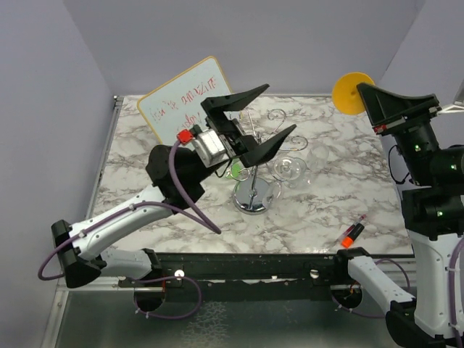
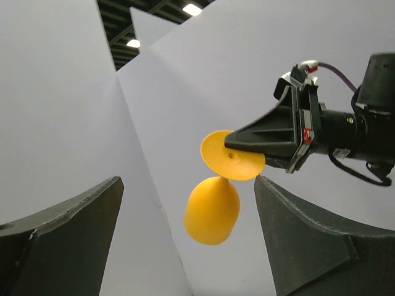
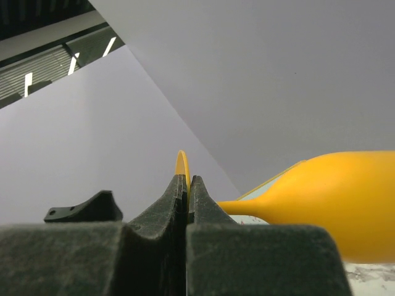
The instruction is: Place the wine glass upside down on the wine glass rack
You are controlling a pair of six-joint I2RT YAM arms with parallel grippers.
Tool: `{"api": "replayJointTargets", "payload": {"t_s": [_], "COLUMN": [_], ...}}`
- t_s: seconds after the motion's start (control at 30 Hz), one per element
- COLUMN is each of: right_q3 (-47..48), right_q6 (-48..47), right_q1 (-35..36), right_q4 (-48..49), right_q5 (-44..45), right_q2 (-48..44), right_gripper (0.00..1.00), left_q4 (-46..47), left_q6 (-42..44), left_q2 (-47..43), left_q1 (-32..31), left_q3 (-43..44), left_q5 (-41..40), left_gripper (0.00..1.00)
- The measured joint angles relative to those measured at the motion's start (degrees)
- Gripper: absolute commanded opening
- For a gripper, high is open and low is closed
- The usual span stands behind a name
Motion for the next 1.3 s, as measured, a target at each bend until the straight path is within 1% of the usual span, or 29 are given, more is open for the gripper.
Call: {"api": "replayJointTargets", "payload": {"t_s": [0.13,0.3,0.43,0.63,0.73,0.8,0.9,1.0,1.2,1.3], "right_q3": [-0.3,-0.7,-2.2,-4.9,-5.0,-4.3,-2.7,-2.3,-2.3,-2.7], "right_q6": [-0.8,-0.2,2.7,6.7,7.1,7.0,6.5,6.0,5.6,5.7], "right_q1": [0.0,0.0,0.0,0.3,1.8,4.0,7.8,10.7,15.1,16.3], "right_q4": [0.5,3.2,6.6,10.3,11.2,11.3,11.6,11.7,11.5,11.9], "right_q5": [0.0,-1.5,-4.6,-7.5,-7.4,-7.3,-7.0,-6.3,-5.2,-4.7], "right_q2": [3.3,9.5,15.4,22.1,24.6,26.4,29.5,31.6,33.4,33.3], "right_gripper": [0.01,0.01,0.01,0.01,0.01,0.01,0.01,0.01,0.01,0.01], "left_q4": [-5.1,-17.8,-26.4,-36.1,-40.7,-43.1,-45.0,-45.8,-44.0,-43.2], "left_q6": [-3.0,-5.1,-5.9,-5.9,-6.4,-7.0,-7.3,-7.2,-6.1,-6.0], "left_q2": [-6.3,-14.3,-19.7,-29.9,-34.5,-37.1,-40.5,-41.9,-43.9,-44.0], "left_q1": [0.0,0.0,0.0,0.0,0.0,0.0,0.0,0.0,0.0,0.0], "left_q3": [-2.3,-2.2,-3.0,-9.7,-12.0,-13.3,-16.6,-19.6,-24.4,-25.0], "left_q5": [-6.5,-15.0,-23.4,-38.1,-44.4,-48.0,-52.2,-54.9,-56.2,-57.3], "left_gripper": [0.9,0.89,0.89,0.89,0.89,0.89,0.89,0.89,0.88,0.88]}}
